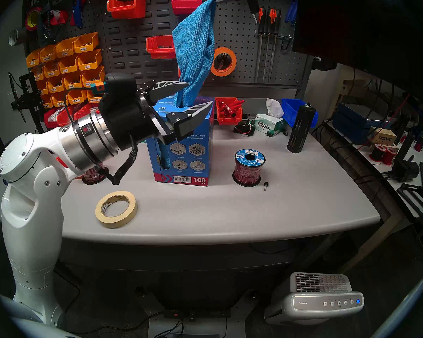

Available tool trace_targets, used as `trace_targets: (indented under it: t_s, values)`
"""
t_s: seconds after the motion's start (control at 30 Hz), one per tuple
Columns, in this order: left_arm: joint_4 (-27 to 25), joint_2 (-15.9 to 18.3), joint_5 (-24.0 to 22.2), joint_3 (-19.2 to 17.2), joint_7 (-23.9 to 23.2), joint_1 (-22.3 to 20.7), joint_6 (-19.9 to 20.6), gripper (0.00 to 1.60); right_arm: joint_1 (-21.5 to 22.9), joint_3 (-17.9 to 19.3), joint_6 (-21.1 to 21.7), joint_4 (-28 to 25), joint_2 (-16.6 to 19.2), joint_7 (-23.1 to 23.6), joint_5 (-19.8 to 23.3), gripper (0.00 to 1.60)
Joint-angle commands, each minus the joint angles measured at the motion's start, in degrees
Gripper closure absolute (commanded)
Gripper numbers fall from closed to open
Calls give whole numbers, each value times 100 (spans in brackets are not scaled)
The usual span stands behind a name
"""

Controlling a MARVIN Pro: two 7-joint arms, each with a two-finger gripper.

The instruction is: Take out a shop towel

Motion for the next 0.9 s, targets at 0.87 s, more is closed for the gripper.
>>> trace_targets:
  t_s: [0.87]
  values:
    - [166, -142, 397, 617, 225, -418, -214, 0, -63, 138, 12, -2219, 824, 580, -103, 160]
